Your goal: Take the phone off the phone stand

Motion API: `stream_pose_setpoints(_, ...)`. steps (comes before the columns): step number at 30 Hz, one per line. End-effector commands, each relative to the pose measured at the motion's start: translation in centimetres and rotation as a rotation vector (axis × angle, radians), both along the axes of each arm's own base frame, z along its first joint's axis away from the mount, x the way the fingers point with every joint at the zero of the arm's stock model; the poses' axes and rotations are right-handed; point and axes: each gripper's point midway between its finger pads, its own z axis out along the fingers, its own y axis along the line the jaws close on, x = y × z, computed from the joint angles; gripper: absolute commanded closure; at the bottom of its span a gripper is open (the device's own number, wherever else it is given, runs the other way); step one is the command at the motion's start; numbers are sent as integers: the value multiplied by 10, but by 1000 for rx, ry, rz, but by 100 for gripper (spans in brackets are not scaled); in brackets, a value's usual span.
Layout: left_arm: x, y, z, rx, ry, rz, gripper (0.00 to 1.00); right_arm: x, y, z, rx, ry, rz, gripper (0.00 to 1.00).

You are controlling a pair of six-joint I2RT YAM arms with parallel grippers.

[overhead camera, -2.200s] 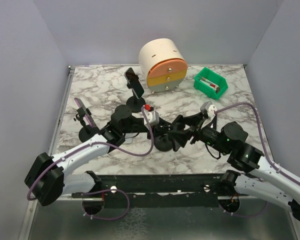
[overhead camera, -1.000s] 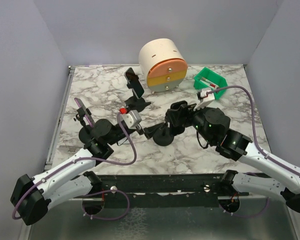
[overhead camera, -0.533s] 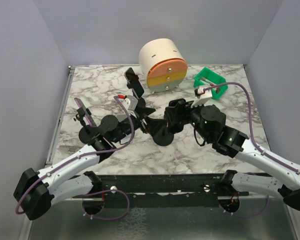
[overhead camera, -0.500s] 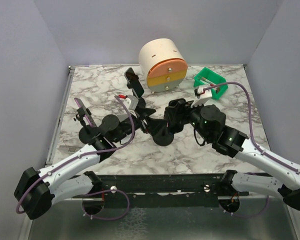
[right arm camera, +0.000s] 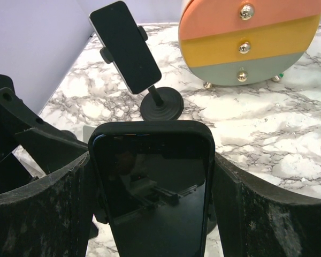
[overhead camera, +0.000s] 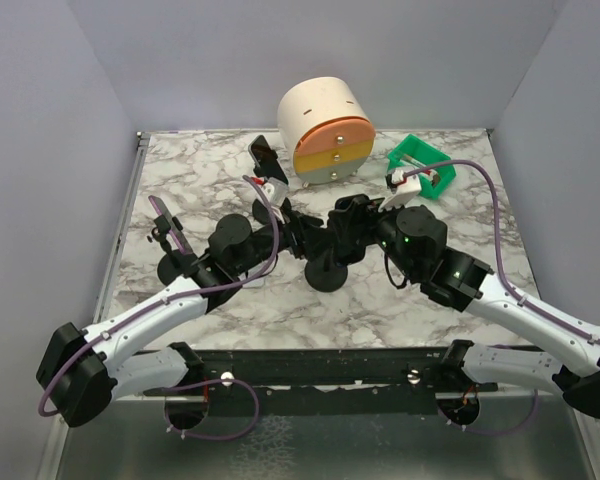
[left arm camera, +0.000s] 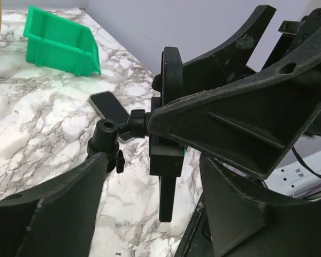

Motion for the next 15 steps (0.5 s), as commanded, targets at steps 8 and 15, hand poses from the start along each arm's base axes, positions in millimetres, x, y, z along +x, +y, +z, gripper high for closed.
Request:
stream_pose_setpoints(8,-3,-14,-2,28,2,-70,48,0,-3,-21,-71,54,-7,71)
stream_pose_setpoints(15,-5,-13,6,23,-24,-80,71,0,-2,-21,-67,57,-1,71)
